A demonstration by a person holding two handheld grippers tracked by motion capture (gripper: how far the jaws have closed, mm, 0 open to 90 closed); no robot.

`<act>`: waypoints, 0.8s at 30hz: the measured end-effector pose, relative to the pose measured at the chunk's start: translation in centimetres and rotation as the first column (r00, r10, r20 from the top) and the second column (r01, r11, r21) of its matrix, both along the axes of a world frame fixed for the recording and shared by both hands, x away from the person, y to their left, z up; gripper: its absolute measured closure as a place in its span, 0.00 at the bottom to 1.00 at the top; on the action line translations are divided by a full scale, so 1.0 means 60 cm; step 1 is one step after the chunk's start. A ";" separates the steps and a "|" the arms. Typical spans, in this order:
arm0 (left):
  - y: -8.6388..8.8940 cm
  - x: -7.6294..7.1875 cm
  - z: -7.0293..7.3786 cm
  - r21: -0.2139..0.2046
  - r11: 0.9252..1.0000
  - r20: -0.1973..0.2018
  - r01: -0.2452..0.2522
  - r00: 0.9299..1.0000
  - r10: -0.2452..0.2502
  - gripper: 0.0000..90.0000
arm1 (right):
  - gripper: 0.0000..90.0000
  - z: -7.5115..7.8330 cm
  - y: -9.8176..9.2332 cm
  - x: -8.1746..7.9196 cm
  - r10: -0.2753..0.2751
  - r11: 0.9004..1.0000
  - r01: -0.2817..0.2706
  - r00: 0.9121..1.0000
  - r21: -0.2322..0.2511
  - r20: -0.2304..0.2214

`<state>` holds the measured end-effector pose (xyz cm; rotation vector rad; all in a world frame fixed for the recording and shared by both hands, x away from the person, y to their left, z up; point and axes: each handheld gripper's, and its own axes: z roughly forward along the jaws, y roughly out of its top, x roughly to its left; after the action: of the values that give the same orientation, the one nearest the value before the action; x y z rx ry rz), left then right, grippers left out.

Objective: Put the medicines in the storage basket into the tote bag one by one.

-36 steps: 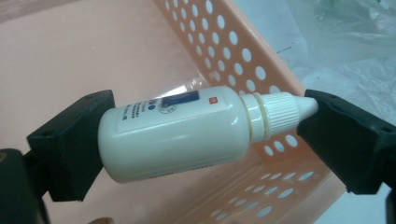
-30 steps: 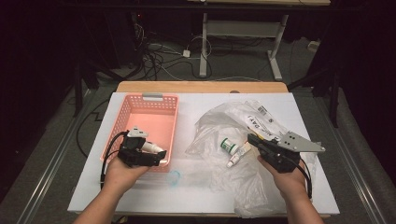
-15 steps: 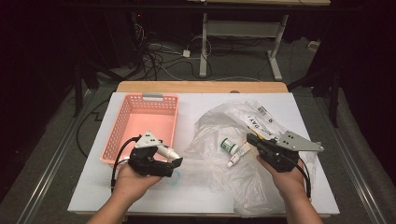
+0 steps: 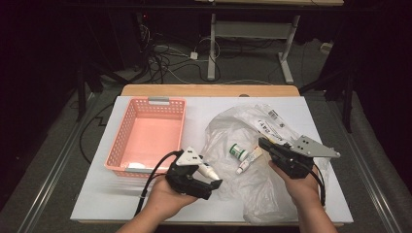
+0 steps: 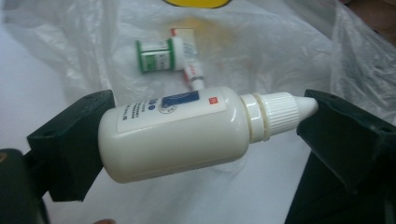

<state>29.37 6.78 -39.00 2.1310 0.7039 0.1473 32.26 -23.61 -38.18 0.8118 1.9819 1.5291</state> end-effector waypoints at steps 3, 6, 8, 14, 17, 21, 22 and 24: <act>-0.025 -0.008 -0.006 0.012 0.999 -0.002 0.038 0.999 -0.038 0.07 | 1.00 0.000 -0.001 0.000 -0.001 1.000 0.001 1.000 0.000 0.000; -0.045 -0.015 -0.012 0.004 0.998 -0.017 0.067 0.998 -0.067 0.07 | 1.00 -0.001 -0.002 0.001 -0.002 1.000 0.002 1.000 0.000 -0.001; -0.050 -0.021 -0.013 0.002 0.997 -0.018 0.078 0.997 -0.078 0.07 | 1.00 -0.001 -0.002 0.001 -0.002 1.000 0.002 1.000 0.000 -0.004; -0.054 -0.020 -0.023 0.009 0.998 -0.011 0.070 0.998 -0.070 0.07 | 1.00 -0.002 -0.002 0.001 0.002 1.000 -0.002 1.000 0.006 -0.004; -0.063 -0.001 -0.035 0.015 0.999 -0.009 0.052 0.999 -0.051 0.07 | 1.00 -0.001 0.000 0.000 0.006 1.000 -0.006 1.000 0.002 -0.005; -0.086 0.027 -0.051 0.006 0.999 -0.011 0.041 0.999 -0.041 0.07 | 1.00 0.002 0.002 -0.002 0.008 1.000 -0.008 1.000 0.003 0.002; -0.092 0.033 -0.056 0.006 0.999 -0.011 0.038 0.999 -0.038 0.07 | 1.00 0.002 0.002 -0.002 0.010 1.000 -0.010 1.000 0.003 0.005; -0.106 0.045 -0.065 0.015 0.999 -0.004 0.034 0.999 -0.034 0.07 | 1.00 0.002 0.002 -0.003 0.010 1.000 -0.010 1.000 0.003 0.001</act>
<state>32.04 0.39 -42.90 2.1570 0.6701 0.1298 32.11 -23.47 -38.07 0.8038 1.9861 1.5383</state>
